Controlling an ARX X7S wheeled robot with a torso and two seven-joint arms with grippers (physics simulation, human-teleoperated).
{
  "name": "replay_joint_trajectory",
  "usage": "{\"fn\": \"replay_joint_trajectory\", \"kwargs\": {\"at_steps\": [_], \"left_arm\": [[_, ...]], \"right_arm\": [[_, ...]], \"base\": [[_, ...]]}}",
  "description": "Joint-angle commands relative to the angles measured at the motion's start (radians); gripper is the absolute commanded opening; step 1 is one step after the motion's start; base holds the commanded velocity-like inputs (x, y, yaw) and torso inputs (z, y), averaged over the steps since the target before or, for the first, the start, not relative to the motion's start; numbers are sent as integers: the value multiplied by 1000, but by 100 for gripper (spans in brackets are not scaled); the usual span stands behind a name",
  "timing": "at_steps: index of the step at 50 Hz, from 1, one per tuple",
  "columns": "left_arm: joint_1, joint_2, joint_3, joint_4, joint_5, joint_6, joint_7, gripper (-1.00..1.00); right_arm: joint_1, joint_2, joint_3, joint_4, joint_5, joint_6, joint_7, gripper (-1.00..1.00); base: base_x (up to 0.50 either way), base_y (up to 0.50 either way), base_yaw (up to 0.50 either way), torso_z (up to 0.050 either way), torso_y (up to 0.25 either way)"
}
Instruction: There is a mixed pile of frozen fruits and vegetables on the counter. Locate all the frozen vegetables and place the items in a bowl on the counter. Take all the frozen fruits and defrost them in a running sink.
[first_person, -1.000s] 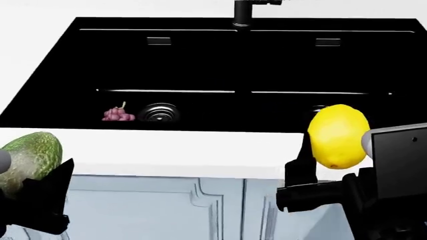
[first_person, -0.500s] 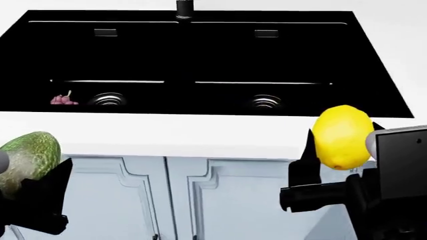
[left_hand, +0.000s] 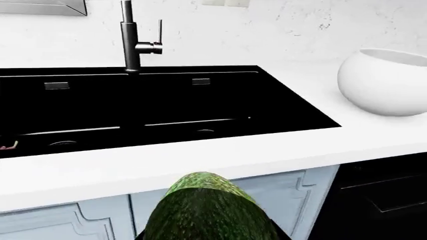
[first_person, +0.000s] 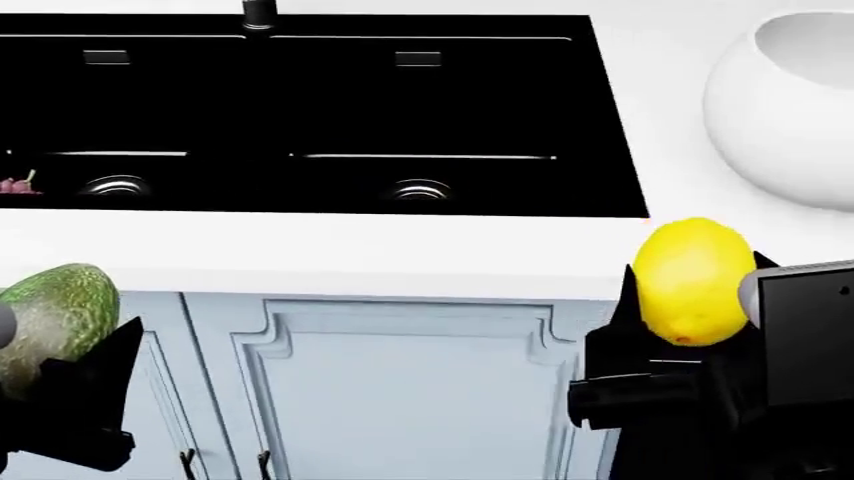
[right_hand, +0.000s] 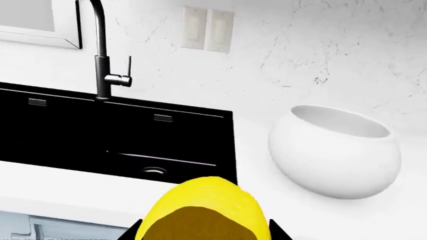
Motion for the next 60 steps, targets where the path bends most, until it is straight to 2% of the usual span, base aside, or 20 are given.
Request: {"fn": "replay_joint_trajectory", "kwargs": {"at_steps": [1, 29, 40, 51, 60], "left_arm": [[-8, 19, -25, 3, 19, 15, 51, -100], [-6, -5, -37, 2, 8, 21, 52, -100], [3, -25, -40, 6, 10, 27, 58, -100], [-24, 3, -46, -10, -2, -2, 59, -100], [-9, -10, -44, -6, 8, 6, 62, -100]], "right_arm": [[-16, -15, 30, -13, -48, 9, -33, -100], [-39, 10, 49, -14, -41, -28, -31, -100], [-31, 4, 51, -14, -45, -19, -30, -100], [-14, -4, 51, -8, -48, 1, -35, -100], [-8, -16, 46, -4, -65, 9, -47, -100]], "base": [[0, -500, 0, 0, 0], [18, -500, 0, 0, 0], [186, -500, 0, 1, 0], [247, -499, 0, 0, 0], [338, -440, 0, 0, 1]]}}
